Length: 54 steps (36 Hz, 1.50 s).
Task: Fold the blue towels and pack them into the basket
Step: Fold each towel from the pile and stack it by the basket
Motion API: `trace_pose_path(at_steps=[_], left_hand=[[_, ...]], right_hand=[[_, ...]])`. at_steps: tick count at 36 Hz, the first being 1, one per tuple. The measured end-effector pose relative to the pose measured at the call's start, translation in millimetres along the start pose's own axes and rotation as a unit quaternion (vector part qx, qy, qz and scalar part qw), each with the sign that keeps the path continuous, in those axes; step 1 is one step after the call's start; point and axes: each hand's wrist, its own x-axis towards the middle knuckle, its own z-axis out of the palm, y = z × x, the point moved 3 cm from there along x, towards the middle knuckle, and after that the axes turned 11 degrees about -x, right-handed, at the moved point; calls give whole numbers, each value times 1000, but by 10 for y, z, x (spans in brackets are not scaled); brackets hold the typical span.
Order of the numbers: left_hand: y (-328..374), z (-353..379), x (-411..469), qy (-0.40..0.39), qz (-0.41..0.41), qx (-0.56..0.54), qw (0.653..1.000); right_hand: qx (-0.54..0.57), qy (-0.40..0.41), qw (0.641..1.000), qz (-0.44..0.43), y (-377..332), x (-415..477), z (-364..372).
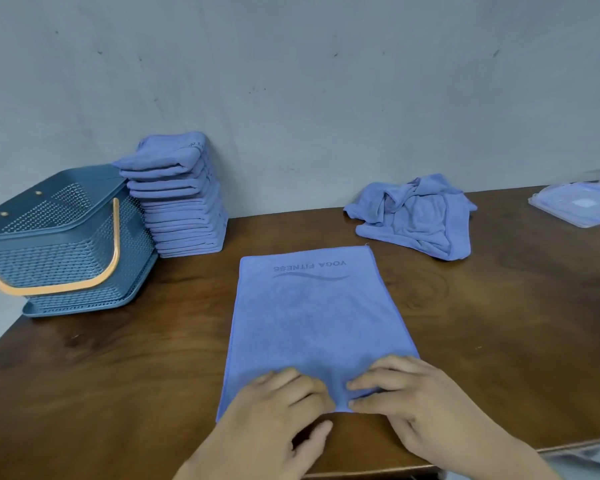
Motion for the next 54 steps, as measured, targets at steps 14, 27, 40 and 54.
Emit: trace_pose_path(at_steps=[14,27,40,54], left_hand=[[-15,118,112,-12,-17,10,1000],[-35,191,145,-14,-116,-63,991],[39,401,344,28,-126,50,990],[-572,-379,-701,102,-271,-85,953]], right_hand=[[42,-21,999,29,-22,13,23],[-20,17,994,106,59,20,77],[-2,23,988,150,162,-53,6],[231,21,925,299,373,-205,-99]])
